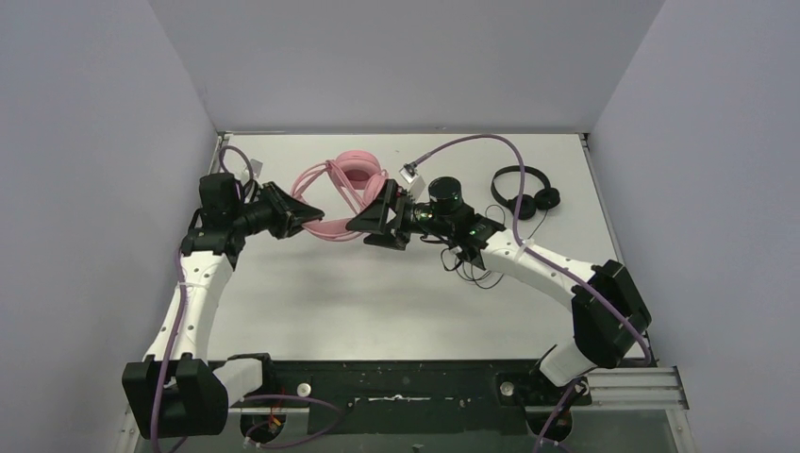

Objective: Wrap the headphones
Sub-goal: Wrap the headphones cable around the headphones.

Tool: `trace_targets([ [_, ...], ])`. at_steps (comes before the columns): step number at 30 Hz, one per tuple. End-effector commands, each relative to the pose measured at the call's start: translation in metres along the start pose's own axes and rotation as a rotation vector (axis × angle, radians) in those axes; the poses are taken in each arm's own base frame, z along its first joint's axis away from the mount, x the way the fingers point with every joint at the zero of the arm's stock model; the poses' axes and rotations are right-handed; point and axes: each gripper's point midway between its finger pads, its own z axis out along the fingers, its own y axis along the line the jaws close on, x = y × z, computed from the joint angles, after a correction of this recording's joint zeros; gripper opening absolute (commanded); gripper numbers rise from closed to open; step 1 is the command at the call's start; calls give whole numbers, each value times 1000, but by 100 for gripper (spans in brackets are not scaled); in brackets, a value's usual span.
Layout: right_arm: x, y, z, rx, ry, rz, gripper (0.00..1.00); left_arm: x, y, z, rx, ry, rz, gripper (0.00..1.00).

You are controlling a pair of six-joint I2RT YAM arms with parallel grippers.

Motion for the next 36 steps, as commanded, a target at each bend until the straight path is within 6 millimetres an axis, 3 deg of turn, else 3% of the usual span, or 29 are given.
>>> trace_targets([
  [1, -11, 35, -15, -68, -48, -92, 100, -3, -48, -15, 191, -27, 117, 0],
  [6, -6, 33, -36, -21, -28, -108, 100, -8, -50, -12, 216, -37, 108, 0],
  [13, -7, 9, -57, 45, 2, -87, 100, -6, -56, -15, 245, -29, 126, 0],
  [25, -12, 32, -31, -110, -1, -46, 100, -3, -66, -17, 305, -6, 124, 0],
  [30, -23, 27, -20, -110, -40, -21, 100, 0, -69, -18, 336, 4, 120, 0],
  [36, -32, 36, -6, -186, -75, 26, 100, 2, -72, -21, 350, 8, 118, 0],
])
